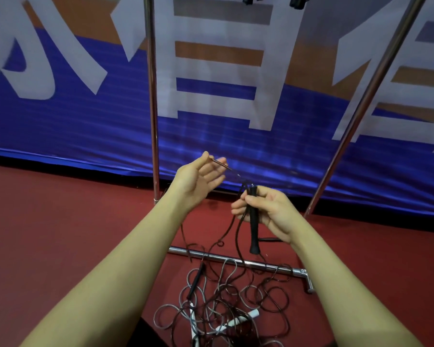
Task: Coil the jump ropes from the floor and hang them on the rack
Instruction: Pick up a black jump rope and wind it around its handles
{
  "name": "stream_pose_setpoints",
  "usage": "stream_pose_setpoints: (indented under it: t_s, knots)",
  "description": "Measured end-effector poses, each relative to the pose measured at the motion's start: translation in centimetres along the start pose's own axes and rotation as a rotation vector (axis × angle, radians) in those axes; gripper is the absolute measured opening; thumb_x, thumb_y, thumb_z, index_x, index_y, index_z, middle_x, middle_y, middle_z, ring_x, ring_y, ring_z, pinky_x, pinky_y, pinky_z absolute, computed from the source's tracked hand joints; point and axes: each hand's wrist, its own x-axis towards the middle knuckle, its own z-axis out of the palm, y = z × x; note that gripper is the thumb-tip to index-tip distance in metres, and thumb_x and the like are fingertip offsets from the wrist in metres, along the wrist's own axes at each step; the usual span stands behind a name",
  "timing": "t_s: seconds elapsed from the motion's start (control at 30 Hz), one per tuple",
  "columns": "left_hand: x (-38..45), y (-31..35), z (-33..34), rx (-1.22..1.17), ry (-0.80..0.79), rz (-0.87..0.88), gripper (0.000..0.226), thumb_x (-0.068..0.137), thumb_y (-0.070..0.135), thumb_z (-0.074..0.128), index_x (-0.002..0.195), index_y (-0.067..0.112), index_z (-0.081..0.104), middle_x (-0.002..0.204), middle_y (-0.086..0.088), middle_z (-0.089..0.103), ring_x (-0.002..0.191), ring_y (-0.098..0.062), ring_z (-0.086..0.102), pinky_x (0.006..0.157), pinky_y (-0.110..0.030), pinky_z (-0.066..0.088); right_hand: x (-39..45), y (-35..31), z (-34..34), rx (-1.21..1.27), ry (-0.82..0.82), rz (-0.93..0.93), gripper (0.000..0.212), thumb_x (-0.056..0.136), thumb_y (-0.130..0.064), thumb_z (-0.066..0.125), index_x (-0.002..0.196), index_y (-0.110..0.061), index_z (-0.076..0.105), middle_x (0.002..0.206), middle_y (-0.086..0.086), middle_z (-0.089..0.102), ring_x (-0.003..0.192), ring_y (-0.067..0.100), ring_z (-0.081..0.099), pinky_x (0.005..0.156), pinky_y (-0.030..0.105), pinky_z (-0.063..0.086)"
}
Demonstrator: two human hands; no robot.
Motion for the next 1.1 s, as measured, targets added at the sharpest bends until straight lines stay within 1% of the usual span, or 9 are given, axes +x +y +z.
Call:
stream_pose_setpoints:
  t_s: [0.07, 0.2, 0.33, 0.43, 0.57, 0.77, 0.93, 1.03, 1.1]
  knots:
    - [-0.4, -0.6, 0.0, 0.210, -0.009, -0.113, 0.028, 0.102, 0.025, 0.038, 0.087, 0.009, 0.055, 0.091, -0.010, 0.066, 0.085, -0.020, 0.062, 0.081, -0.031, 0.048, 0.1, -0.5, 0.0, 0.121, 0.065, -0.066, 0.013, 0.090, 0.002, 0.047, 0.086, -0.005, 0.056, 0.075, 0.011, 0.072, 0.069, 0.021, 0.071, 0.070, 0.032, 0.058]
    - [-1.4, -1.8, 0.2, 0.577, -0.186, -0.281, 0.026, 0.100, 0.026, 0.043, 0.092, 0.009, 0.061, 0.074, -0.003, 0.069, 0.081, -0.017, 0.064, 0.080, -0.028, 0.050, 0.1, -1.4, -0.3, 0.267, 0.168, -0.144, 0.014, 0.093, 0.001, 0.045, 0.087, -0.007, 0.055, 0.075, 0.009, 0.073, 0.071, 0.019, 0.071, 0.070, 0.031, 0.058]
    - [-1.7, -2.4, 0.0, 0.743, -0.317, -0.275, 0.013, 0.095, 0.020, 0.053, 0.091, 0.014, 0.064, 0.087, -0.001, 0.072, 0.085, -0.013, 0.063, 0.081, -0.025, 0.047, 0.1, -1.7, -1.0, 0.361, 0.236, -0.192, 0.014, 0.094, 0.000, 0.046, 0.087, -0.006, 0.056, 0.081, 0.012, 0.073, 0.077, 0.021, 0.071, 0.076, 0.033, 0.059]
    - [-1.8, -2.9, -0.1, 0.818, -0.375, -0.223, 0.007, 0.091, 0.009, 0.059, 0.088, 0.014, 0.063, 0.081, 0.001, 0.072, 0.073, -0.006, 0.065, 0.080, -0.025, 0.048, 0.1, -1.5, -1.1, 0.364, 0.243, -0.192, 0.013, 0.094, 0.000, 0.047, 0.087, -0.006, 0.057, 0.083, 0.013, 0.073, 0.079, 0.023, 0.071, 0.077, 0.034, 0.059]
    - [-1.9, -2.6, 0.2, 0.736, -0.311, -0.147, 0.010, 0.089, 0.000, 0.059, 0.083, 0.009, 0.060, 0.072, -0.003, 0.069, 0.067, -0.012, 0.069, 0.066, -0.025, 0.057, 0.3, -1.4, -1.1, 0.384, 0.237, -0.196, 0.012, 0.095, -0.004, 0.046, 0.090, -0.008, 0.057, 0.085, 0.011, 0.073, 0.079, 0.021, 0.071, 0.073, 0.033, 0.059]
    - [-1.5, -0.9, 1.0, 0.337, -0.205, -0.054, 0.012, 0.092, 0.003, 0.052, 0.083, 0.007, 0.059, 0.072, -0.004, 0.072, 0.069, -0.013, 0.071, 0.065, -0.026, 0.059, 0.4, -0.6, -1.0, 0.322, 0.203, -0.089, 0.017, 0.097, -0.007, 0.042, 0.085, -0.008, 0.054, 0.078, 0.011, 0.072, 0.071, 0.021, 0.071, 0.066, 0.030, 0.059]
    - [-0.6, 0.0, 1.2, 0.100, -0.086, 0.052, 0.017, 0.096, 0.001, 0.046, 0.082, 0.007, 0.054, 0.078, -0.010, 0.074, 0.072, -0.018, 0.073, 0.065, -0.027, 0.059, 0.1, 0.1, 0.0, 0.146, 0.021, 0.016, 0.016, 0.096, -0.005, 0.044, 0.089, -0.006, 0.058, 0.086, 0.015, 0.072, 0.075, 0.022, 0.071, 0.068, 0.027, 0.057]
    - [-0.1, 0.3, 1.0, -0.023, 0.012, 0.126, 0.014, 0.097, -0.001, 0.043, 0.085, 0.002, 0.051, 0.078, -0.014, 0.072, 0.070, -0.021, 0.072, 0.065, -0.029, 0.060, -0.2, 0.1, 0.1, 0.058, -0.074, 0.033, 0.015, 0.093, -0.005, 0.047, 0.097, -0.005, 0.062, 0.087, 0.010, 0.074, 0.079, 0.019, 0.071, 0.076, 0.027, 0.056]
    - [0.2, 0.5, 0.7, -0.084, 0.065, 0.155, 0.012, 0.098, -0.001, 0.042, 0.089, 0.000, 0.049, 0.085, -0.018, 0.069, 0.070, -0.021, 0.072, 0.064, -0.029, 0.060, -0.5, 0.2, 0.1, -0.062, -0.115, 0.063, 0.014, 0.091, -0.003, 0.051, 0.096, -0.007, 0.063, 0.086, 0.007, 0.074, 0.080, 0.017, 0.070, 0.075, 0.027, 0.056]
